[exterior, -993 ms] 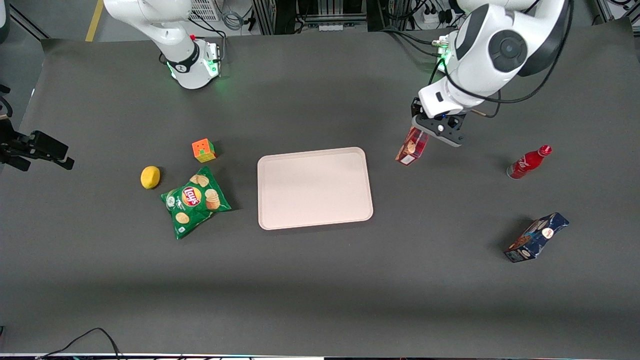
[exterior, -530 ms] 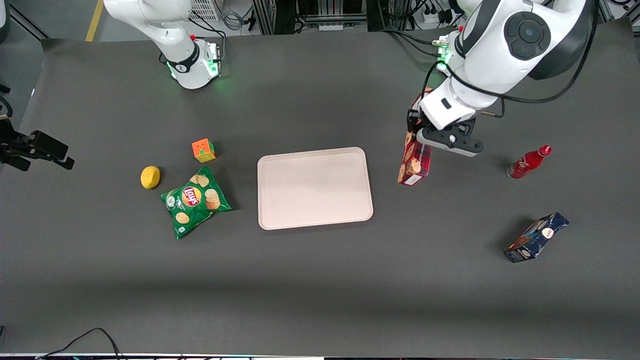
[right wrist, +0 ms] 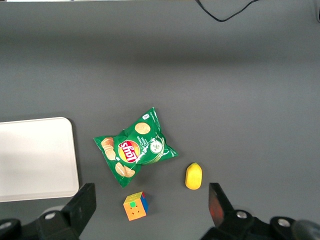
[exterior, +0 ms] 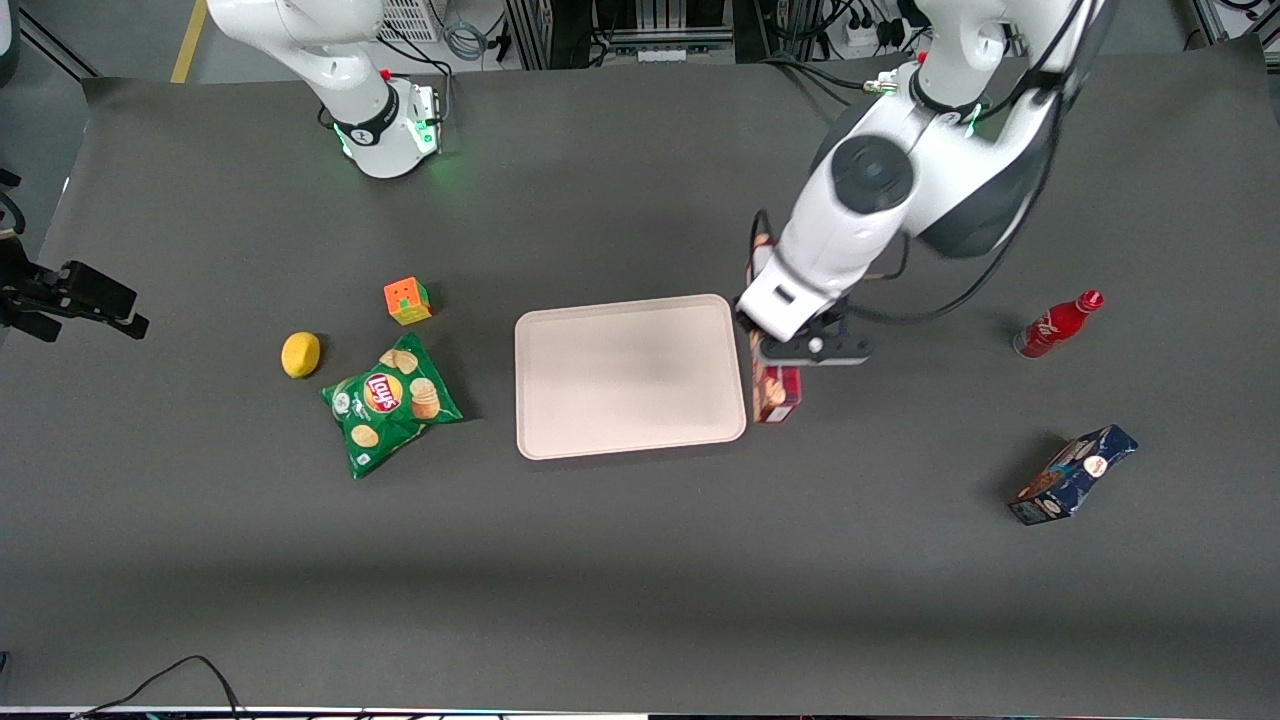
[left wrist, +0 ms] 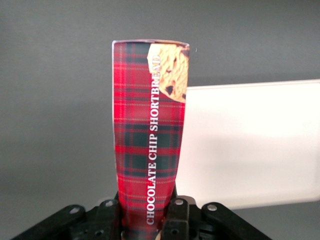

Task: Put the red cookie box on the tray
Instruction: 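Lift the box upright with the left gripper toward the tray, then lower the box onto the tray's rim area and open the left gripper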

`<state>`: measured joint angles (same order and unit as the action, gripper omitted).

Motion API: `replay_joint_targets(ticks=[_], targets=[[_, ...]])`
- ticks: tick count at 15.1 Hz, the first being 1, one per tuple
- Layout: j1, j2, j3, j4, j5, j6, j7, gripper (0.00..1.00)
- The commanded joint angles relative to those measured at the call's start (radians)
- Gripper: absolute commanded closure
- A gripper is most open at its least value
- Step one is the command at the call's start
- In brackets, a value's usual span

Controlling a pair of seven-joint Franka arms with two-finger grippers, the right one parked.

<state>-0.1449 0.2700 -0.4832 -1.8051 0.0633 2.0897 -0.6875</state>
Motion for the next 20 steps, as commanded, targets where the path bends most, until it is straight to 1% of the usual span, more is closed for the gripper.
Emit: replay_joint_targets(ticks=[1,4,5,8,10,18,19,20], targets=[[-0.053,0.144,0.003,0.050,0.118,0.087,-0.177,1.00],[-0.079,0.196,0.003,0.027,0.127,0.165,-0.222,1.00],[-0.085,0.213,0.003,0.024,0.147,0.187,-0.254,1.00],[-0.104,0.270,0.003,0.018,0.243,0.207,-0.328,1.00],[-0.126,0.297,0.003,0.016,0.271,0.220,-0.366,1.00],[-0.131,0.325,0.003,0.004,0.279,0.248,-0.405,1.00],[-0.131,0.330,0.003,0.004,0.280,0.248,-0.405,0.98],[-0.131,0.330,0.003,0.004,0.282,0.248,-0.405,0.93]])
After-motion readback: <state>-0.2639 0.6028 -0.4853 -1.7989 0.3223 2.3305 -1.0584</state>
